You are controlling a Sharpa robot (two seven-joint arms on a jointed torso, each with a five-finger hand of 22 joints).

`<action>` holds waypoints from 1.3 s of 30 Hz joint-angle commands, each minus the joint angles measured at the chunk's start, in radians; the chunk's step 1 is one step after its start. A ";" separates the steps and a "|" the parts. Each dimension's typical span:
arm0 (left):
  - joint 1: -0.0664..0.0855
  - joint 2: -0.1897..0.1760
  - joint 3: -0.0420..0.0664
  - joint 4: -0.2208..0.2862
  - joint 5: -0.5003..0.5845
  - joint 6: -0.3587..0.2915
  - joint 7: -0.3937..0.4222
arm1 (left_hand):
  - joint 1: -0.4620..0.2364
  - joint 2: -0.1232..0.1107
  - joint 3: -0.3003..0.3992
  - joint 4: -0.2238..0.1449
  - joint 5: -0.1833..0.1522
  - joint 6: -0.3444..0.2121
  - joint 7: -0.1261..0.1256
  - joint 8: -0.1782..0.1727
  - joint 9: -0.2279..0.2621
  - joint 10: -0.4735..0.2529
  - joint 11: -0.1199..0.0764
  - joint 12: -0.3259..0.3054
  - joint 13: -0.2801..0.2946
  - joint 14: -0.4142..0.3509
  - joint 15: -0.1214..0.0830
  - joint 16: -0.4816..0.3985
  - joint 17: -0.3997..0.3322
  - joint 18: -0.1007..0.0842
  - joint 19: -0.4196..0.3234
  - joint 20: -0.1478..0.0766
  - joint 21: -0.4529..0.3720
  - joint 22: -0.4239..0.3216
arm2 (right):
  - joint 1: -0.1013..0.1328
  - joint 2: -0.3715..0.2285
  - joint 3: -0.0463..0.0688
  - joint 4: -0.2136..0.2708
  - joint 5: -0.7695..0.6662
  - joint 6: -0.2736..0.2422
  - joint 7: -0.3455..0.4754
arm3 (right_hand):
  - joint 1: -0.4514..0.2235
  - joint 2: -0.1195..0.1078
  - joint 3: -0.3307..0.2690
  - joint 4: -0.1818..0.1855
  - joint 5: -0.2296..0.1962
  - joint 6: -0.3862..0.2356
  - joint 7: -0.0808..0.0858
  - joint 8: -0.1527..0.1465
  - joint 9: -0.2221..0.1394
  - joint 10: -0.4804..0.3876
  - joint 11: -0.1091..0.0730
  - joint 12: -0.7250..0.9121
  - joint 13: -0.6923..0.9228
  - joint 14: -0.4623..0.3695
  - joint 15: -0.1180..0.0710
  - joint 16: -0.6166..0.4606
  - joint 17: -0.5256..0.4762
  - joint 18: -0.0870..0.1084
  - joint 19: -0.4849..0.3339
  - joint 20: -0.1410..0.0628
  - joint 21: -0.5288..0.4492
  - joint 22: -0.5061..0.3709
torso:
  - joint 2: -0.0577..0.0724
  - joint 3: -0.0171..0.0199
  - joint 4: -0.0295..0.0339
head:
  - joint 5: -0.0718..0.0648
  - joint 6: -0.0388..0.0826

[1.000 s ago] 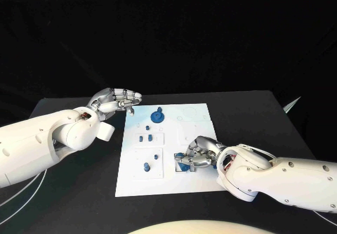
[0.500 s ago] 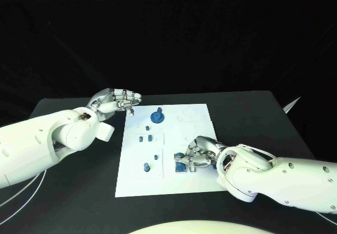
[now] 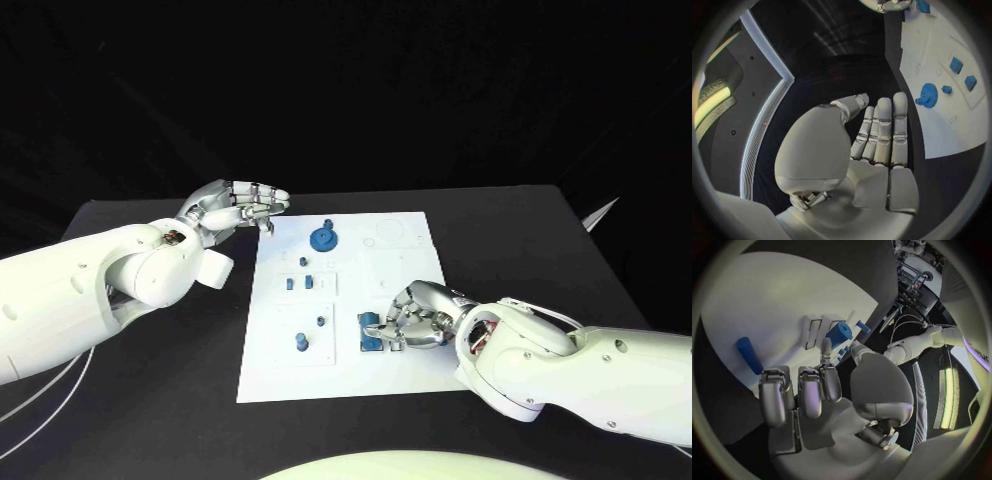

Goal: Assemble the parts on the task board

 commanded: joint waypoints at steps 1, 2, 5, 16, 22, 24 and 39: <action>0.000 0.001 0.001 0.002 -0.002 0.007 0.005 | -0.001 0.007 -0.004 -0.001 0.007 -0.004 0.009 0.006 -0.001 -0.009 0.001 0.007 -0.001 0.001 0.000 0.006 -0.001 0.008 0.001 0.005 -0.002 -0.001 | -0.001 -0.015 0.000 0.022 -0.001 0.046 0.030 | 0.026 -0.008 -0.009 -0.003 0.012 -0.007 0.000 0.007 0.000 0.038 -0.007 0.006 0.164 0.105 -0.003 0.006 0.259 -0.011 0.105 -0.007 0.002 0.259 | 0.000 0.0002 -0.0017 | 0.001 -0.001; 0.000 0.001 0.001 0.002 -0.002 0.007 0.005 | -0.001 0.007 -0.004 -0.001 0.007 -0.004 0.009 0.006 -0.001 -0.009 0.001 0.007 -0.001 0.001 0.000 0.006 -0.001 0.008 0.001 0.005 -0.002 -0.001 | -0.001 -0.019 0.000 0.024 0.002 0.050 0.032 | 0.035 -0.011 -0.011 -0.004 0.013 -0.007 0.000 0.007 0.000 0.039 -0.007 0.007 0.165 0.105 -0.003 0.006 0.259 -0.011 0.106 -0.007 0.004 0.259 | 0.000 0.0000 -0.0019 | 0.000 -0.001; 0.000 0.001 0.001 0.002 -0.002 0.007 0.005 | -0.001 0.007 -0.004 -0.001 0.007 -0.004 0.009 0.006 -0.001 -0.009 0.001 0.007 -0.001 0.001 0.000 0.006 -0.001 0.008 0.001 0.005 -0.002 -0.001 | -0.001 -0.026 0.000 0.029 0.010 0.061 0.036 | 0.063 -0.019 -0.016 -0.011 0.011 -0.009 0.000 0.008 -0.002 0.039 -0.007 0.006 0.166 0.105 -0.002 0.006 0.259 -0.011 0.105 -0.007 0.003 0.259 | 0.000 0.0002 -0.0022 | 0.001 0.000; 0.000 0.001 0.001 0.002 -0.002 0.007 0.006 | -0.001 0.007 -0.004 -0.001 0.007 -0.004 0.009 0.006 -0.001 -0.009 0.001 0.007 -0.001 0.001 0.000 0.006 -0.001 0.008 0.001 0.005 -0.002 -0.001 | -0.001 -0.037 -0.001 0.016 0.021 0.083 0.042 | 0.120 -0.025 -0.022 -0.015 0.028 -0.011 0.001 0.009 -0.007 0.039 -0.006 0.006 0.168 0.105 -0.002 0.006 0.259 -0.011 0.105 -0.006 0.002 0.259 | 0.001 -0.0001 -0.0002 | 0.001 0.000; 0.000 0.000 0.001 0.003 -0.002 0.008 0.006 | -0.001 0.006 -0.004 -0.002 0.007 -0.005 0.010 0.007 -0.002 -0.011 0.001 0.008 -0.002 0.000 0.000 0.008 -0.002 0.008 0.002 0.005 -0.001 -0.001 | -0.002 -0.025 -0.001 0.001 0.022 0.087 0.033 | 0.122 -0.008 -0.016 -0.003 0.030 -0.010 0.001 0.009 -0.010 0.040 -0.006 0.008 0.169 0.105 -0.002 0.006 0.259 -0.011 0.106 -0.006 0.003 0.259 | 0.001 -0.0003 0.0007 | 0.002 -0.002; 0.000 0.000 0.001 0.003 -0.002 0.008 0.006 | -0.001 0.006 -0.004 -0.002 0.007 -0.005 0.010 0.007 -0.002 -0.011 0.001 0.008 -0.002 0.000 0.000 0.008 -0.002 0.008 0.002 0.005 -0.001 -0.001 | -0.002 -0.021 -0.001 -0.004 0.020 0.088 0.030 | 0.124 -0.004 -0.014 -0.002 0.031 -0.010 0.001 0.009 -0.010 0.040 -0.006 0.008 0.169 0.105 -0.002 0.006 0.259 -0.011 0.106 -0.006 0.003 0.259 | 0.001 -0.0004 0.0006 | 0.002 -0.002; 0.000 -0.001 0.001 0.003 -0.002 0.008 0.006 | -0.001 0.006 -0.004 -0.002 0.007 -0.005 0.010 0.007 -0.002 -0.011 0.001 0.008 -0.002 0.000 0.000 0.008 -0.002 0.008 0.002 0.005 -0.001 -0.001 | -0.005 -0.010 -0.001 -0.017 0.000 0.065 0.019 | 0.125 0.016 -0.005 0.008 0.035 -0.009 0.001 0.009 -0.012 0.042 -0.006 0.011 0.172 0.106 -0.002 0.008 0.263 -0.012 0.107 -0.006 0.009 0.261 | 0.000 -0.0001 -0.0005 | 0.004 -0.005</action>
